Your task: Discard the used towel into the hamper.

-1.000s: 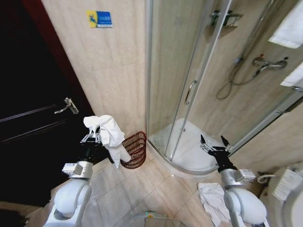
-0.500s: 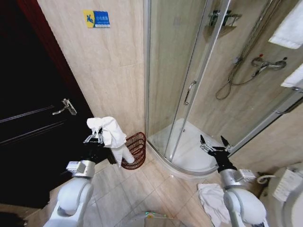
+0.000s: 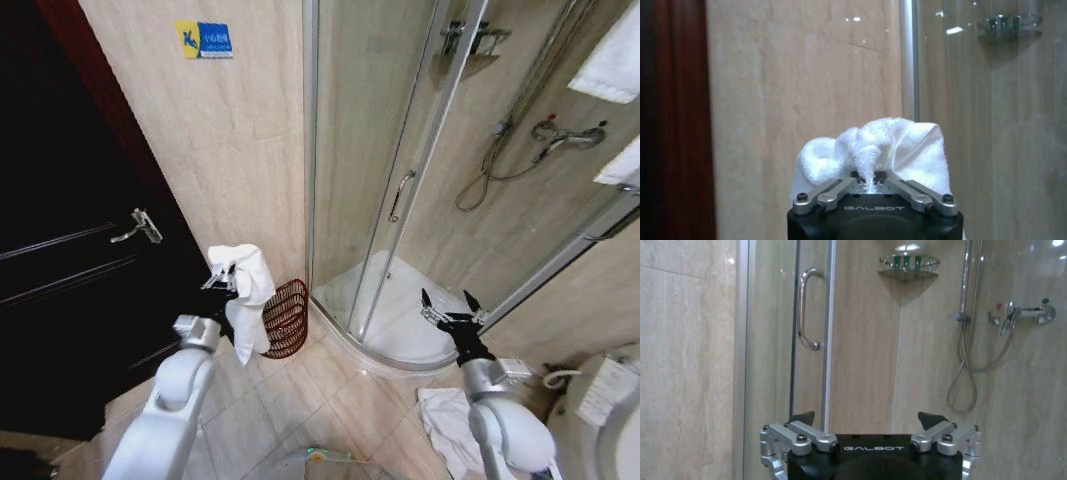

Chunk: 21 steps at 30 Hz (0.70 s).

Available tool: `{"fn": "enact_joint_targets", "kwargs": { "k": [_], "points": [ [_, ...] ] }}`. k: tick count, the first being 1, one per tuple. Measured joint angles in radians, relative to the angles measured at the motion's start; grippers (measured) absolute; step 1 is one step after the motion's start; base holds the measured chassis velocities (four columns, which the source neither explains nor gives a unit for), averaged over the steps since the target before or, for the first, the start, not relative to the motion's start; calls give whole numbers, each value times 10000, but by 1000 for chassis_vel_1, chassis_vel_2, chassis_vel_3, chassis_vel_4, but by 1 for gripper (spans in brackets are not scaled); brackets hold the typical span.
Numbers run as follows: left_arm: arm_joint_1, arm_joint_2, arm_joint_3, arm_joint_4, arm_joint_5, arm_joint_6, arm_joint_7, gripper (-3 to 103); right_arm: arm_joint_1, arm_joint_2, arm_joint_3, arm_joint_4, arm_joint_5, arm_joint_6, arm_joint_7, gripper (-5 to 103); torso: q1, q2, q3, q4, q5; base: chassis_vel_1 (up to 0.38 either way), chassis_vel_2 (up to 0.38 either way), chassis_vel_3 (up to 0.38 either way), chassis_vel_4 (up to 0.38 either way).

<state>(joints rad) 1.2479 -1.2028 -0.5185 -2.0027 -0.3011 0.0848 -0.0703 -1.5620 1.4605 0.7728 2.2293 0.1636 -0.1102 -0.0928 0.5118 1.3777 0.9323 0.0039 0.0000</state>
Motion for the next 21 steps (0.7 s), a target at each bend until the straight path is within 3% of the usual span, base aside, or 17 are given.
{"fn": "enact_joint_targets", "kwargs": {
  "k": [12,15,21],
  "points": [
    [-2446,88,1325,2111,-478,-49,-27,4,176,239,-139,-76,-607,-108,13,100,0,0,-1,-1,1,0,0,0,0],
    [-2968,-255,1682,2774,-496,-131,-143,4,153,239,-173,-140,-689,-106,13,100,1,-1,0,0,0,0,0,0,0],
    [-3197,-778,2109,3016,-666,-13,-504,4,140,205,-190,-196,-754,-101,13,100,1,0,-1,0,1,0,0,0,0]
  ]
}}
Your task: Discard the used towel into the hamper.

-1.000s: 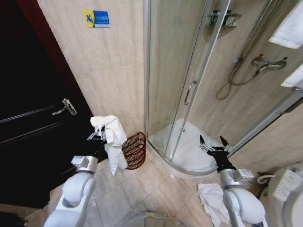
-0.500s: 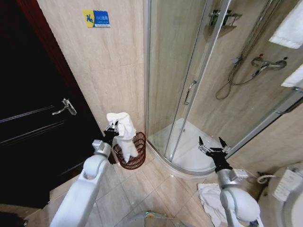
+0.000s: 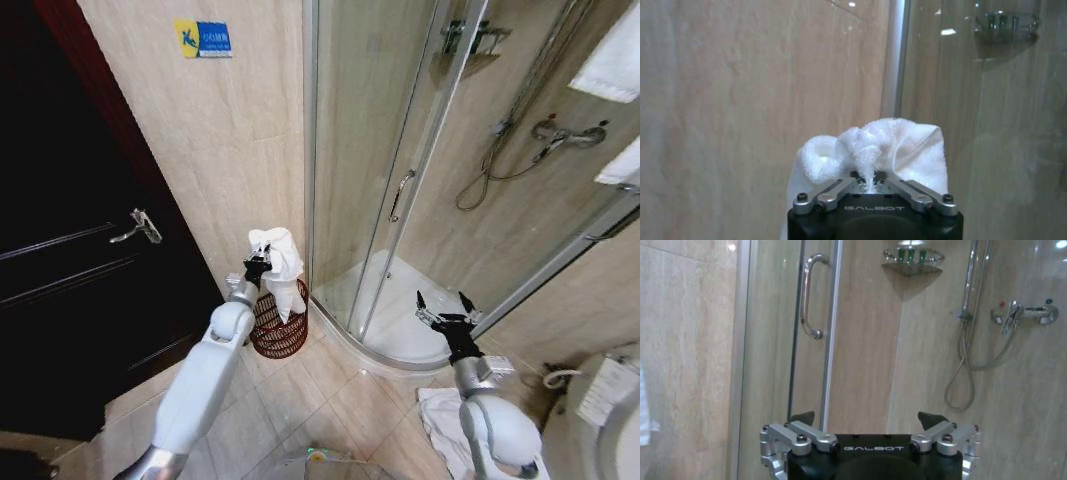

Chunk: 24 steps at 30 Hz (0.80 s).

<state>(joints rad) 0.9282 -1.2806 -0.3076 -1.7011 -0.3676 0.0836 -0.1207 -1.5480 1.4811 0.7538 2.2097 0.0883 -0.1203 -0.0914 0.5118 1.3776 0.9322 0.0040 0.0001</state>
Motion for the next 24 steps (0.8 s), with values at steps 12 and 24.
{"fn": "enact_joint_targets", "kwargs": {
  "k": [12,24],
  "points": [
    [-1076,-296,186,1803,563,-480,-466,4,-89,-105,99,-52,12,40,-5,100,0,0,0,0,0,0,0,0,0],
    [-1226,-81,-538,2545,846,-707,-23,4,-109,-184,157,-138,143,91,12,100,-2,2,0,0,-1,0,0,0,0]
  ]
}}
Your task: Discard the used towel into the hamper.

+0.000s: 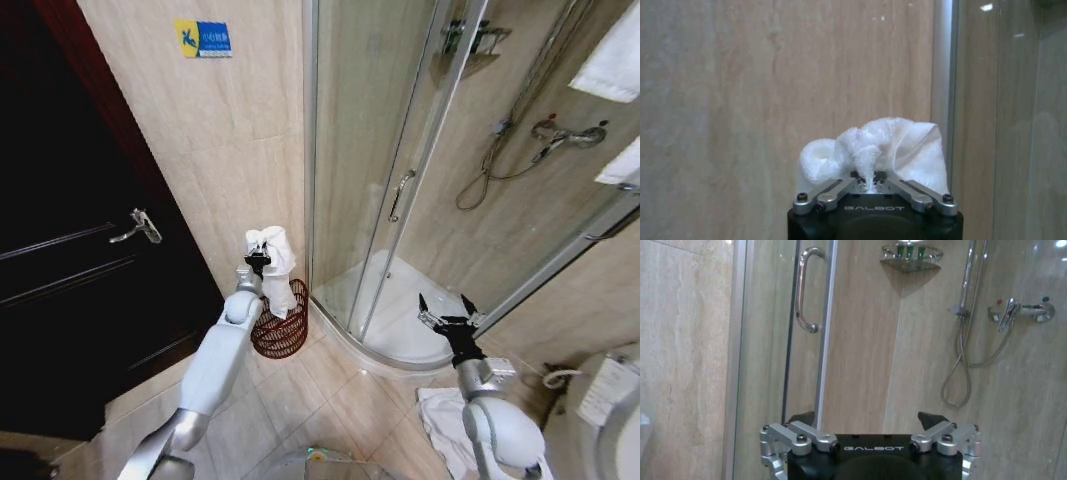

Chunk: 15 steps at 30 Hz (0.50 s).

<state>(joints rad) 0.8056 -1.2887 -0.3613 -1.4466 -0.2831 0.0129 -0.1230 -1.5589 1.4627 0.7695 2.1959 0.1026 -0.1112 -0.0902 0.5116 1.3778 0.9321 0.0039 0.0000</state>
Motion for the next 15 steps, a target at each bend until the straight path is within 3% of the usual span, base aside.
{"fn": "enact_joint_targets", "kwargs": {
  "k": [13,15],
  "points": [
    [409,170,-286,-6,-25,120,461,2,30,101,-140,41,-55,6,-43,100,0,0,0,1,-1,0,0,0,0],
    [397,152,-262,22,-32,174,461,5,33,98,-139,41,-54,4,-48,100,0,0,0,0,-1,0,0,0,0]
  ]
}}
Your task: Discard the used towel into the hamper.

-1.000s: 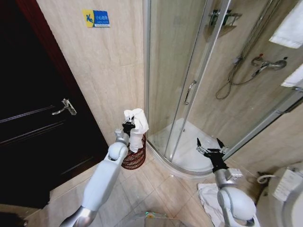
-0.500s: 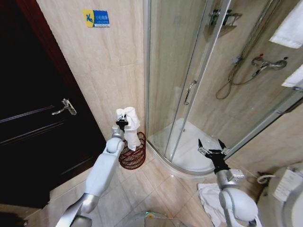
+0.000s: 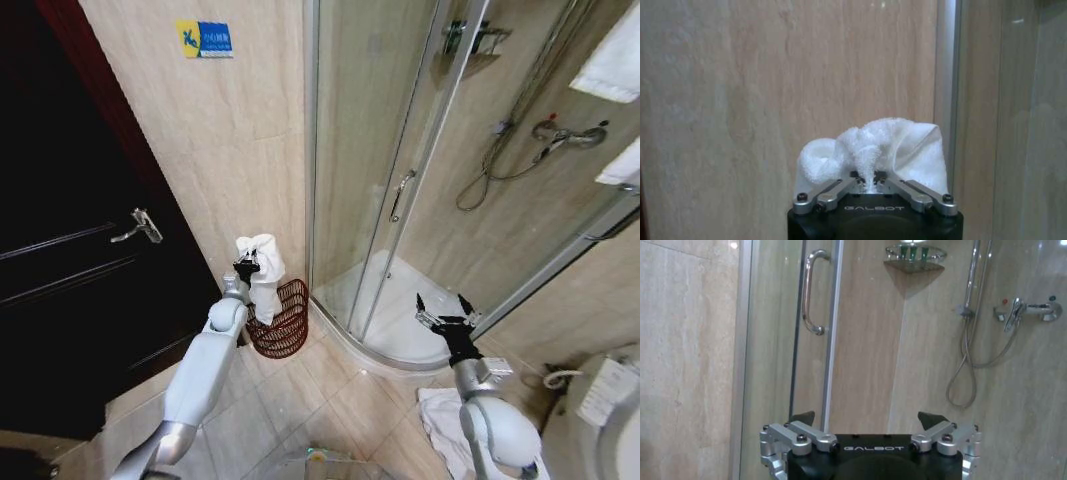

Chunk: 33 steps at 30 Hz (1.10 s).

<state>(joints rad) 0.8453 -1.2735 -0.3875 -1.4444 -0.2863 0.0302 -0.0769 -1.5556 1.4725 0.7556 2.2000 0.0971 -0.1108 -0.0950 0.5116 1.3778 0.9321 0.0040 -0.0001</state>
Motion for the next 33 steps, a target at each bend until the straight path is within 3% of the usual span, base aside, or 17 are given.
{"fn": "enact_joint_targets", "kwargs": {
  "k": [3,9,15,24,33],
  "points": [
    [-99,-49,112,177,12,85,-13,21,34,-2,-1,-32,0,0,-5,100,0,0,0,0,0,0,0,0,0],
    [-146,-36,189,266,35,379,-24,37,58,-4,-12,-51,2,12,1,100,0,0,0,-1,0,0,0,0,0],
    [-86,-39,193,270,112,469,-38,64,29,-47,58,-99,115,87,10,100,0,0,0,-1,0,0,0,0,0],
    [767,87,-73,-1135,-130,670,-49,96,85,-52,22,-192,150,155,27,100,1,0,0,-1,1,0,0,0,0],
    [2505,92,-918,-3081,-268,696,37,100,-17,-60,49,-100,294,170,49,100,0,0,-1,-2,0,0,0,0,0]
  ]
}}
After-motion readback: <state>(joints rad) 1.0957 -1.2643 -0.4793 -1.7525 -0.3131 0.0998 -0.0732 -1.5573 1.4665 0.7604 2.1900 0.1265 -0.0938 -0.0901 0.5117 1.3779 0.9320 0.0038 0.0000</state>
